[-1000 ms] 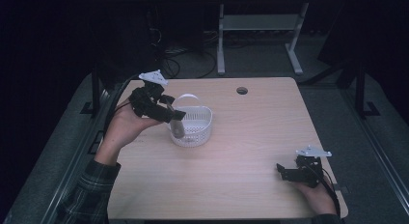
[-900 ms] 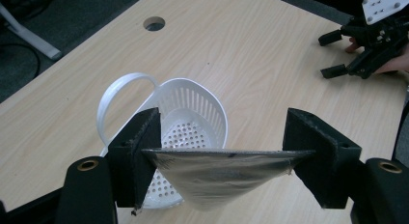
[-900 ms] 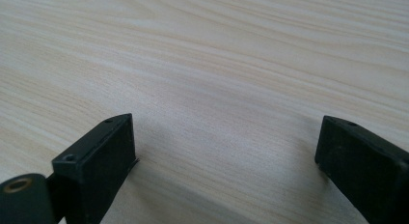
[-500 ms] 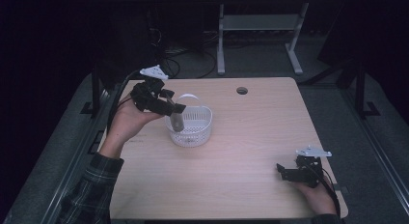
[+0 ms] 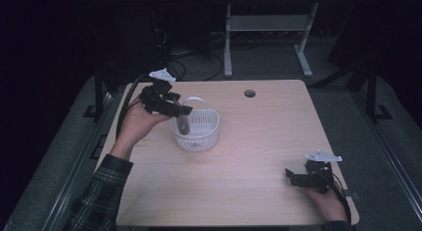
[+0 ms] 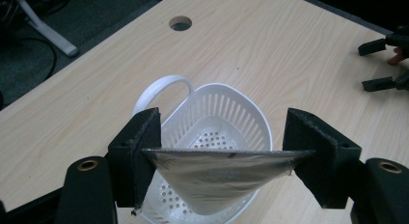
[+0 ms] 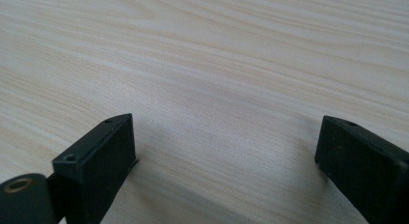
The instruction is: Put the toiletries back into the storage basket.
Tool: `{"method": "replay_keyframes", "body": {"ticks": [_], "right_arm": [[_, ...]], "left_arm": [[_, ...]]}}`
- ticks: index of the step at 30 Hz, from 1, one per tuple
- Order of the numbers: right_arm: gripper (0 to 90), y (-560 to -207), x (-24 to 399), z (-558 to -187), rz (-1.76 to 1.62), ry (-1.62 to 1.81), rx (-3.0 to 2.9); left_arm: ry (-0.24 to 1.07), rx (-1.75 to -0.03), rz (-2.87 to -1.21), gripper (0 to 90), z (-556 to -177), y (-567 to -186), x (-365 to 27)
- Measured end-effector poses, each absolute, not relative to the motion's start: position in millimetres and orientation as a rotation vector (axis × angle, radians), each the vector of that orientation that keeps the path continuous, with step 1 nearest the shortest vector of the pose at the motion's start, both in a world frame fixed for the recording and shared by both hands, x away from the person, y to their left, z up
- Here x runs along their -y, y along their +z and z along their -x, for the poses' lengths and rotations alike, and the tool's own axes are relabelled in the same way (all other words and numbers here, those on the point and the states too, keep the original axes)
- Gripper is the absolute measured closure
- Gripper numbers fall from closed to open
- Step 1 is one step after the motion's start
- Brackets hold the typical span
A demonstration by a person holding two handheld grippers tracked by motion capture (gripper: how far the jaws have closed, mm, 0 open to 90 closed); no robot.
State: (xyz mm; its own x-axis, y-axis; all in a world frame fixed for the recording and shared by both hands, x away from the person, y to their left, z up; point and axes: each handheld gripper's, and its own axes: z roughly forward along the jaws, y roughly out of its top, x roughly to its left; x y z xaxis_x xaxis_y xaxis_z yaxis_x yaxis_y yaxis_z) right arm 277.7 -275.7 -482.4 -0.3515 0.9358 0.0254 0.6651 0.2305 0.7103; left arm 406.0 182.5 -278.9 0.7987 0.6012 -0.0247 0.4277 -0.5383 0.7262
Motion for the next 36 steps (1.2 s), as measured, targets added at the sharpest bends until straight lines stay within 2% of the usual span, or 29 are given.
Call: {"method": "replay_keyframes", "body": {"ticks": [36], "right_arm": [[6.4,-482,276,-278,-1.473,0.898,-2.102]], "left_arm": [[0.299,-0.876,-2.305,29.4,-419,-347,-171]]}}
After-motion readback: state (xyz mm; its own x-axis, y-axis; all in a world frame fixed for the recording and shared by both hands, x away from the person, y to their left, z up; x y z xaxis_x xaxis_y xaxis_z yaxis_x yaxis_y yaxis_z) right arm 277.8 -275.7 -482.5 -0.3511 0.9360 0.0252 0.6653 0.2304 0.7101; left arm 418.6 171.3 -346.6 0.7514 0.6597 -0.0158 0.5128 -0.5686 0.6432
